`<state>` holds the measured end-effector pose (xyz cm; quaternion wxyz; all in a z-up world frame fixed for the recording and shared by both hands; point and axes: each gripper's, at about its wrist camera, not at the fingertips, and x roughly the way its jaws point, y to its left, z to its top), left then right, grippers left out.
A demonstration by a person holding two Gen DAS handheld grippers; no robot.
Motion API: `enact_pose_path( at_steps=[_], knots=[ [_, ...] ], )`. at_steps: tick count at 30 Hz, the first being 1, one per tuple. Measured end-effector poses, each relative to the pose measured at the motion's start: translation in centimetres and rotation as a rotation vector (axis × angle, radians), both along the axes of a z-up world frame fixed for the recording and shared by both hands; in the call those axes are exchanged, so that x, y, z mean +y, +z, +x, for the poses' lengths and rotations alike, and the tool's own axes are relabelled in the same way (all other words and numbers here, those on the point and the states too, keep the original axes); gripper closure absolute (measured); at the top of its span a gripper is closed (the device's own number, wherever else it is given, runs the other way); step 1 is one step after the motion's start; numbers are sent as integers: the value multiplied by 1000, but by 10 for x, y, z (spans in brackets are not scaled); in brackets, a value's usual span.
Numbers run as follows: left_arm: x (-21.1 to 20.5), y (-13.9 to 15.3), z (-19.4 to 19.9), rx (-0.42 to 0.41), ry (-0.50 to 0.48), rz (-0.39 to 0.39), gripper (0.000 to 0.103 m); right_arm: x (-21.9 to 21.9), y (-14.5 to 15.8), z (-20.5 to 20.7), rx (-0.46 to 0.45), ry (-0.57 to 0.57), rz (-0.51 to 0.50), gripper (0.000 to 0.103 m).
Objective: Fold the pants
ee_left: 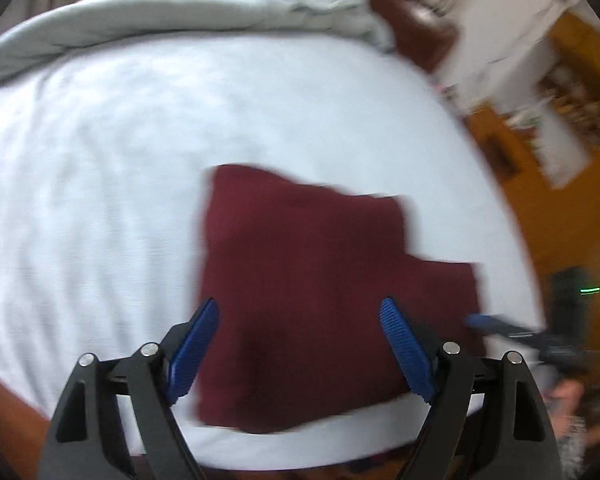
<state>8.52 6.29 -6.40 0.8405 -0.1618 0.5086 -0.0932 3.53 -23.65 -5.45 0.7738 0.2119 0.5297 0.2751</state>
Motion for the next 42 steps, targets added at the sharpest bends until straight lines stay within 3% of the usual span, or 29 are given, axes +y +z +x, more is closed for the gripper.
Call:
enact_pose_path(
  at_steps=[3,5,11,14,15,17,19,20,22,32,42],
  knots=[
    [0,-21,8,74,4,89,21,20,9,8,26,39,66,19],
    [-7,-38,12,136,-25,130,21,33,10,16,53,55,49,18],
    [-5,-50,7,145,-35,29,18,66,-15,28,168,87,-28,17],
    [4,-57,0,158,-26,-12,18,72,-34,25,221,89,-5,18],
    [4,-58,-1,160,-28,-11,18,72,-42,24,242,86,33,20],
    [9,-63,-3,164,-27,-8,15,71,-49,23,252,74,75,35],
    [11,-67,-3,178,-19,-18,13,69,-53,22,262,66,147,59],
    [12,-68,6,183,-17,-23,13,68,-55,22,268,60,172,63],
    [14,-67,5,189,-12,-28,12,66,-52,21,245,65,161,73],
    [29,-49,0,183,46,-61,10,50,-11,13,142,85,175,79],
    [-16,-25,-1,137,-62,-89,10,-47,36,-3,49,-13,159,80]
  ],
)
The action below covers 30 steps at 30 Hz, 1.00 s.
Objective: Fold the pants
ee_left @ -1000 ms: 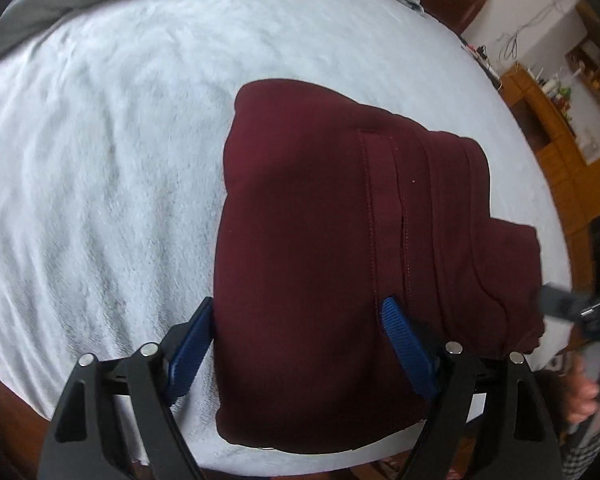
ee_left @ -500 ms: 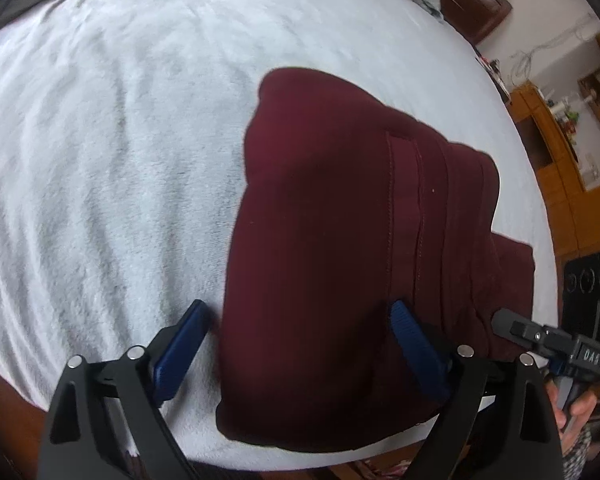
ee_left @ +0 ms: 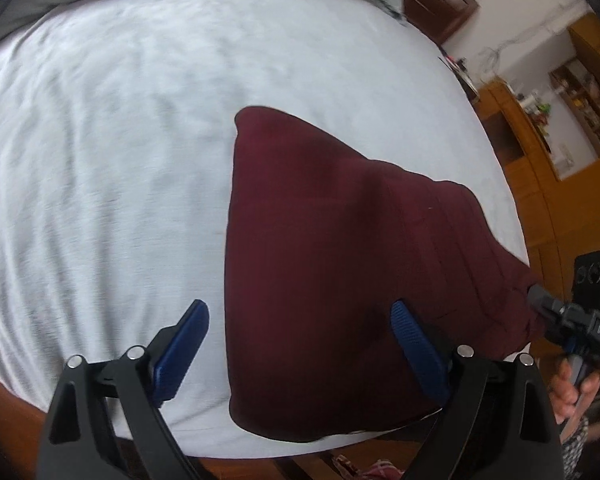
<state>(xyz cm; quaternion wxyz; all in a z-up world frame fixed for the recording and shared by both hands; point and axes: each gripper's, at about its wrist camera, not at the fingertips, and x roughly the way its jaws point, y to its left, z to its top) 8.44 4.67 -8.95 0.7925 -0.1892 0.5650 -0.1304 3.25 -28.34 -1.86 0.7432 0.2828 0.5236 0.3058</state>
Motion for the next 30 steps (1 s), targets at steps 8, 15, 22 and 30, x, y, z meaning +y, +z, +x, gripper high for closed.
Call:
enact_pose_path(
  at_steps=[8,15,22,30],
  knots=[
    [-44,-18,3,36,-85,47,10,-73,-27,-23,59,-111,-137,81],
    [-53,-32,3,68,-103,75,10,-64,-59,-26,110,-79,-184,56],
    [-43,-24,4,59,-114,100,10,-66,-23,17,-40,-102,-242,41],
    [-59,-24,16,64,-88,128,9,-59,-66,95,61,-114,-252,68]
  ],
)
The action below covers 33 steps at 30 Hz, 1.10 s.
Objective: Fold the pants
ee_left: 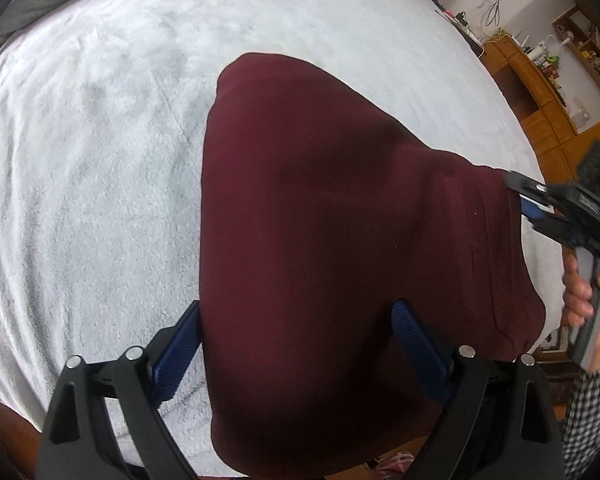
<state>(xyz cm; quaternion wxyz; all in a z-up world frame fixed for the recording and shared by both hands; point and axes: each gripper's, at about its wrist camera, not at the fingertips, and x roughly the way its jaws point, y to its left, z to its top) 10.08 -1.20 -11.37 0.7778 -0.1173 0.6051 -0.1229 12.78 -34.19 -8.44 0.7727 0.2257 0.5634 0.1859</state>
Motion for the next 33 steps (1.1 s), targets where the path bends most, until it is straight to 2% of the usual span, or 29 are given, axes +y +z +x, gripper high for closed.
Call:
enact_pose_path(
  at_steps=[1,3,6,8,12,14,15,17,18,20,21,22,27,30,32,33],
  knots=[
    [-6,0,3,-5,-1,7,9,1,-4,2,9,0,28,84],
    [-15,1,5,-14,-3,27,9,2,-5,3,5,-12,52,97],
    [-21,5,6,-37,-6,57,9,-6,7,-3,-26,-22,75,98],
    [-28,9,4,-60,-14,77,8,-13,12,-5,-27,-51,53,98],
    [-43,15,1,-103,-44,125,6,-28,-8,-9,26,-110,35,98],
    [-48,14,2,-103,-48,148,6,-23,-15,-11,25,-97,22,95],
    [-47,14,1,-103,-46,148,6,-22,-12,-12,13,-94,14,91],
    [-46,15,3,-101,-35,142,6,-24,-2,-18,0,-91,13,78],
    [-46,16,6,-101,-31,143,6,-24,2,-22,-5,-83,6,65],
    [-49,18,6,-110,-34,151,6,-22,14,-35,-35,-57,-27,63],
    [-47,18,4,-116,-37,156,6,-20,18,-44,-40,-36,-51,59],
    [-47,19,4,-124,-44,165,6,-18,21,-53,-34,-18,-70,48],
    [-54,21,-1,-137,-47,186,6,-10,25,-103,-4,44,-122,33],
    [-56,24,-5,-149,-45,188,6,-5,16,-121,33,38,-134,33],
    [-59,26,-9,-152,-50,191,5,-8,11,-127,39,10,-99,33],
    [-59,26,-10,-153,-52,191,5,-11,7,-128,47,-4,-61,41]
  ],
)
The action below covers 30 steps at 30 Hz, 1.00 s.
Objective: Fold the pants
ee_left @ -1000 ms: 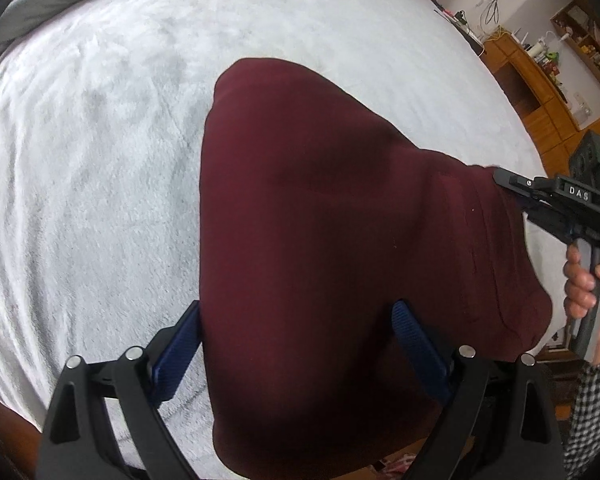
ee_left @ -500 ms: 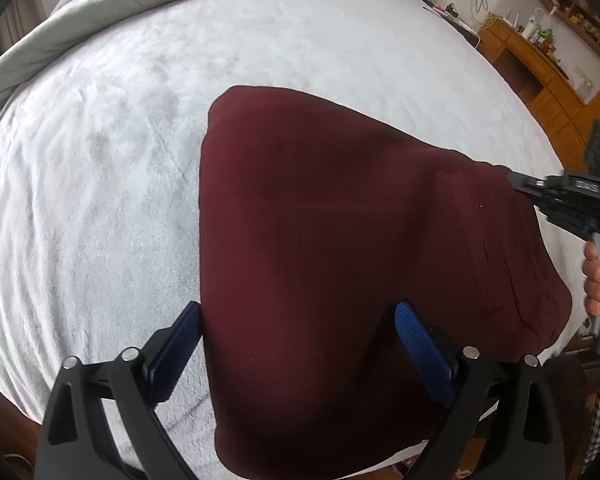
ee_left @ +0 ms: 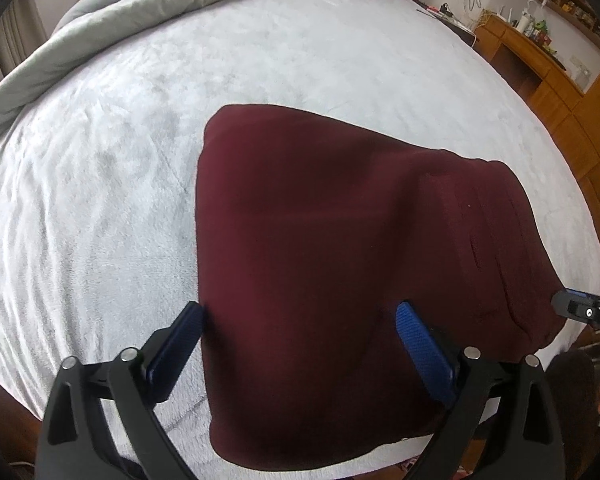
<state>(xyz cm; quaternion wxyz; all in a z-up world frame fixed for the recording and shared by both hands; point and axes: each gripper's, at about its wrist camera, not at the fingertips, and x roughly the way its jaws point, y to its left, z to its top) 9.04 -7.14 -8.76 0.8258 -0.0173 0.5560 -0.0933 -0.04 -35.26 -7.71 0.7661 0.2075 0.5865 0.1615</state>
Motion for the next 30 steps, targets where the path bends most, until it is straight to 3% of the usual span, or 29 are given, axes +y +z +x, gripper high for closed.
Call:
enact_pose_path(
  at_steps=[1,2,3,7,16,21,23,25,27,30],
  knots=[
    [-1,0,-1,0,-1,1,4,0,-3,0,11,-9,32,59],
    [-1,0,-2,2,0,1,4,0,-7,1,27,-11,104,69],
    [-1,-1,-2,5,2,1,4,1,-8,1,35,-16,138,73],
    [0,-3,-3,14,6,4,4,8,-1,2,17,14,115,86],
    [-5,2,-8,0,-3,-13,4,-4,38,-9,-37,39,102,88],
    [-4,-8,-6,22,-6,4,4,-2,-13,-9,68,36,40,87],
    [-1,-11,-7,27,-18,1,4,-2,-14,-9,55,35,55,86],
    [9,-13,-6,56,-21,-60,4,-4,-7,-10,27,38,66,86],
    [31,-17,-2,99,-12,-204,4,-3,-5,-12,23,45,59,86],
    [60,-32,1,195,35,-343,4,-5,-5,-13,25,44,67,86]
  ],
)
